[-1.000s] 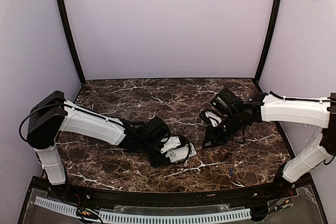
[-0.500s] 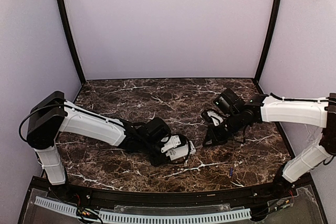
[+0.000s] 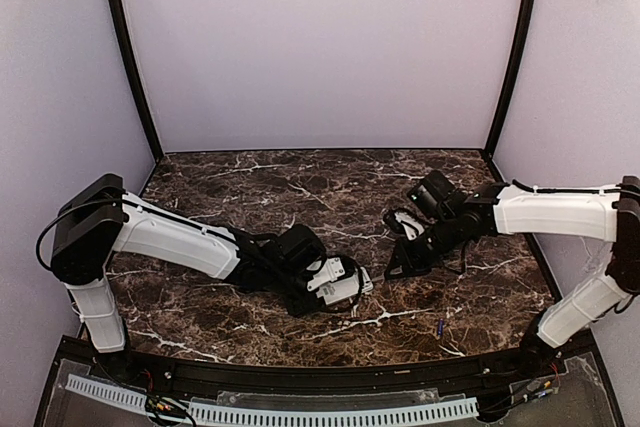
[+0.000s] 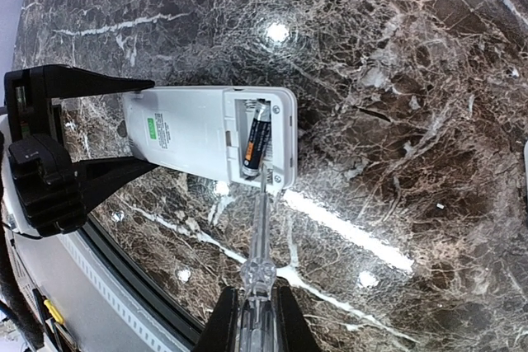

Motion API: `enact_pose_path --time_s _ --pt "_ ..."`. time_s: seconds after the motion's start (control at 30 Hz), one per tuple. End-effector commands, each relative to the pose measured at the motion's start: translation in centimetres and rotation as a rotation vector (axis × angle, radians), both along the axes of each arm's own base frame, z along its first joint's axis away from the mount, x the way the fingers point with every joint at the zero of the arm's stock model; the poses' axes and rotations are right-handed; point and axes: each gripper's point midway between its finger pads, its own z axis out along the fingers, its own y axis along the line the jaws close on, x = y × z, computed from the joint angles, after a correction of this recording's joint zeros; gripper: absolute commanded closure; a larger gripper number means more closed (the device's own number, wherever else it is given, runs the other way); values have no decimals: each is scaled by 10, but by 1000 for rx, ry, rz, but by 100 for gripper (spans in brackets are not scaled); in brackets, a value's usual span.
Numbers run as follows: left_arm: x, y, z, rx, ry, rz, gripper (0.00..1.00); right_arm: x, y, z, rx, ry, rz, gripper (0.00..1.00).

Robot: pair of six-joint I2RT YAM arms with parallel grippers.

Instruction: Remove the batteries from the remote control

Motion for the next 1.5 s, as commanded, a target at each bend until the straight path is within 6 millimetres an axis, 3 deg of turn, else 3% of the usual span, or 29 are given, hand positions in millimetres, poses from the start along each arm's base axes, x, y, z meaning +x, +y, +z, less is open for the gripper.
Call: enact_pose_path --time_s 0.0,0.93,1.47 --pt "-1 17 -8 63 -10 23 99 5 2 -6 17 -1 -2 100" --pt "3 14 4 50 -136 19 100 6 1 -18 171 72 -33 100" --pt "7 21 -5 101 -175 13 99 6 -2 -16 207 81 -21 100"
